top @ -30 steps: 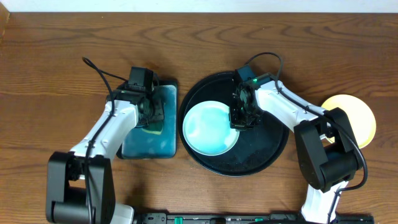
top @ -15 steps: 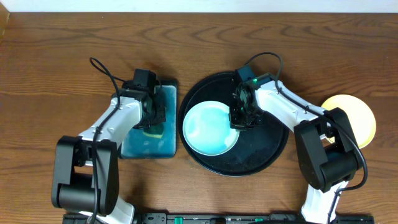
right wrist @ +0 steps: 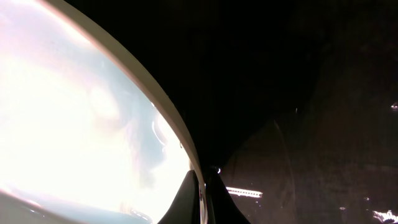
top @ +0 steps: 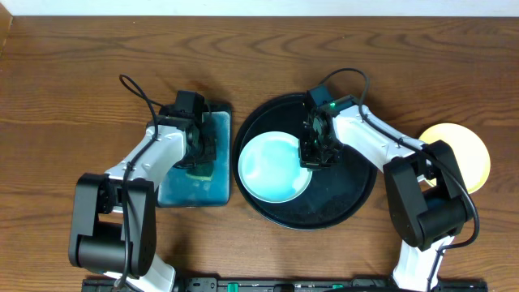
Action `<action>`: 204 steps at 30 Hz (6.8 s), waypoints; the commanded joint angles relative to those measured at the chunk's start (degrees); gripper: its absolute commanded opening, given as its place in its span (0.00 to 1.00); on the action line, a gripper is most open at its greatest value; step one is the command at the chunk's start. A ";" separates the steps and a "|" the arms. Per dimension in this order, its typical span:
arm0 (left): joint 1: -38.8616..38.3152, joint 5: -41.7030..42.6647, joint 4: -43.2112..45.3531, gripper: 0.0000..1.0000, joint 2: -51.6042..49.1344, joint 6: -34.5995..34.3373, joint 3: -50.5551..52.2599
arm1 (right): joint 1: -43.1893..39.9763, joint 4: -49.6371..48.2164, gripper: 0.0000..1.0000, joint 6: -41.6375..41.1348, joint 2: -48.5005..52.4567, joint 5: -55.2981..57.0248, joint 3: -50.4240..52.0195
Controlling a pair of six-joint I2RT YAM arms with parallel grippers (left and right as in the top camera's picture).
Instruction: Clean dirty plates on tray and stack at the side
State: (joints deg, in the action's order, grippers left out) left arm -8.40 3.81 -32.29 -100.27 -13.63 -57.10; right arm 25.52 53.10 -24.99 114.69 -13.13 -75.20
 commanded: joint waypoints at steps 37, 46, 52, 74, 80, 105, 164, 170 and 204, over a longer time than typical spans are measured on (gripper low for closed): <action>0.13 -1.09 -11.19 0.71 13.66 0.26 -0.81 | -6.19 -0.42 0.01 8.66 -1.79 -0.74 1.05; 0.13 -1.09 -11.19 0.71 13.66 0.26 -0.81 | -12.31 -0.26 0.01 11.82 -9.22 -0.17 1.05; 0.13 -1.09 -11.19 0.71 13.66 0.26 -0.81 | -12.57 1.79 0.01 11.80 -14.08 11.69 1.05; 0.13 -1.09 -11.17 0.71 13.66 0.26 -0.81 | -11.47 2.27 0.01 11.78 -27.34 26.49 1.05; 0.13 -1.07 -11.17 0.72 13.66 0.26 -0.81 | -9.64 2.21 0.01 11.80 -27.41 29.83 1.05; 0.13 -1.07 -11.17 0.72 13.66 0.26 -0.81 | 5.05 -0.04 0.01 9.18 -27.39 56.26 1.07; 0.13 -1.09 -11.10 0.72 13.66 0.26 -0.11 | 16.76 -15.54 0.01 35.21 -27.12 83.41 1.18; 0.13 -1.09 -11.02 0.72 13.66 0.26 -0.11 | 19.67 -14.03 0.01 31.69 -27.12 83.41 1.18; 0.13 -1.09 -10.93 0.72 13.66 0.26 -0.11 | 26.45 -13.73 0.01 29.75 -27.12 103.14 1.18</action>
State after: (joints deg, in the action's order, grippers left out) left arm -8.40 3.44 -43.11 -86.37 -13.47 -57.67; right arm 51.35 39.40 6.24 88.44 87.02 -73.93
